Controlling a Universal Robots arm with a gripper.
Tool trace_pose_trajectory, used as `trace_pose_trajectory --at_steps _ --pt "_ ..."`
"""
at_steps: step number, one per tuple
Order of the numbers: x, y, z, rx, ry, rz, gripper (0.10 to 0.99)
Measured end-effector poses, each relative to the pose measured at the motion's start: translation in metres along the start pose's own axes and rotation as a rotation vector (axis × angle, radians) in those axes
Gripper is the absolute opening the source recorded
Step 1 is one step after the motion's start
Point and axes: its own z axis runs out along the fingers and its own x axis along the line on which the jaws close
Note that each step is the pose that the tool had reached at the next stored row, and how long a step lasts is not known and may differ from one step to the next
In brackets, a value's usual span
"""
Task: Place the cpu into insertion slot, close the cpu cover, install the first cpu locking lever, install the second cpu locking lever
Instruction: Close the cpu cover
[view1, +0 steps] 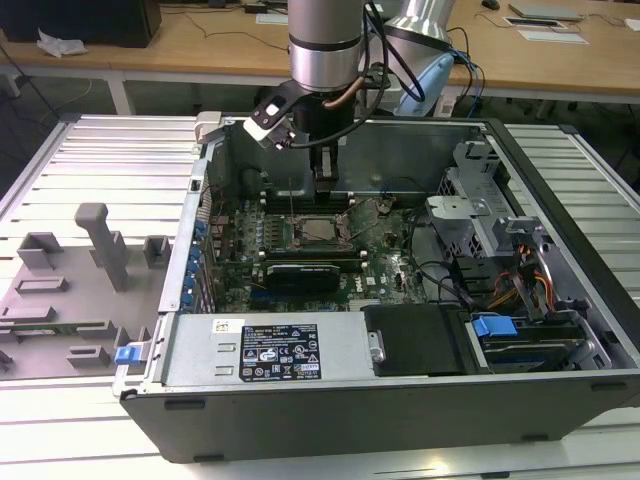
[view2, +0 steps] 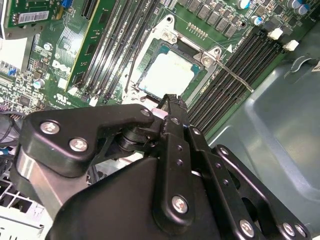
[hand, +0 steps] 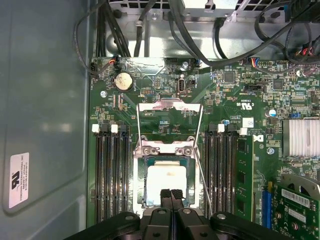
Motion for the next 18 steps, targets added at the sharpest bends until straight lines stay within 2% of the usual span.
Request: trace_pose_trajectory --at_steps 3,7,8,11,13,18 --pt "-0.0001 0.0005 0.0 0.0 0.0 0.0 0.106" --pt "-0.0001 0.0075 0.0004 0.0 0.0 0.0 0.106" --pt "-0.0001 0.0107 0.0006 0.0 0.0 0.0 0.106" --pt "-0.0002 0.0267 0.0015 0.0 0.0 0.0 0.106" --pt "-0.0002 0.0315 0.0018 0.0 0.0 0.0 0.106" --pt "-0.0004 0.0554 0.0031 0.0 0.0 0.0 0.106"
